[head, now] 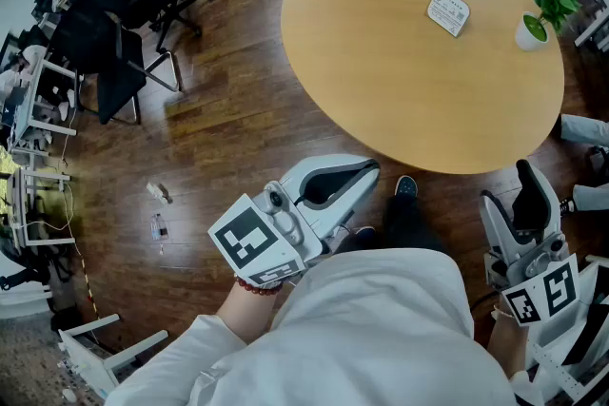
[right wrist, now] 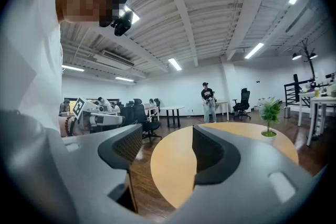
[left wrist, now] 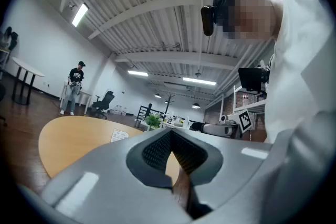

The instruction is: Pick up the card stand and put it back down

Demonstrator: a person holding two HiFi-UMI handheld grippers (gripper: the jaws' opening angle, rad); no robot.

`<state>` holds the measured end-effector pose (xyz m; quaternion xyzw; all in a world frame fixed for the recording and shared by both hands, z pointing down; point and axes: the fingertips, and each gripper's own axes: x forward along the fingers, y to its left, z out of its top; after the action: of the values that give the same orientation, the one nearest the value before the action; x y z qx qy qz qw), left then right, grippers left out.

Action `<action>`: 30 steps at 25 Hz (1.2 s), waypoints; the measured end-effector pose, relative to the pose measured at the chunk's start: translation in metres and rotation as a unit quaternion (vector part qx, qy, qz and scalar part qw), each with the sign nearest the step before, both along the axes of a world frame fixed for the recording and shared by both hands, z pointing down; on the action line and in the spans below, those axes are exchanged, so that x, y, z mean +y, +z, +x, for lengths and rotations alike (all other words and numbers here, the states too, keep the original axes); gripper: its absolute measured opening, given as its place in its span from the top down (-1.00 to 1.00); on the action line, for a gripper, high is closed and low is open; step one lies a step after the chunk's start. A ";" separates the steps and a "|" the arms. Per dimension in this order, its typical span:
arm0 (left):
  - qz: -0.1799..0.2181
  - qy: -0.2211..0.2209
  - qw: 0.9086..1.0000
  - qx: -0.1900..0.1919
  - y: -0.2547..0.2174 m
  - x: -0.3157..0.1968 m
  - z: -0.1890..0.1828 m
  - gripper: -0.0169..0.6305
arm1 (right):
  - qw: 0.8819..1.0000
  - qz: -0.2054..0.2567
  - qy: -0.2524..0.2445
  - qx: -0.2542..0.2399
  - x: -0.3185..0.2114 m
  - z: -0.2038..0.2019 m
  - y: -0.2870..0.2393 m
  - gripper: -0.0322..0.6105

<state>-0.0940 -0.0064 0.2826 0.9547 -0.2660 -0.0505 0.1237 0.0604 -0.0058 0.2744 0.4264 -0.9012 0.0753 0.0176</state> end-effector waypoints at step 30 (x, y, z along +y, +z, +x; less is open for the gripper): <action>-0.034 -0.114 0.988 -0.103 -0.004 -0.217 0.097 0.94 | 0.979 -0.191 -0.050 0.042 -0.444 0.101 0.250 0.14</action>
<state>0.0026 -0.2238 0.2784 0.9134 -0.3860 0.0436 0.1216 0.1616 -0.4494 0.5240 0.3726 -0.8888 0.2268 0.1405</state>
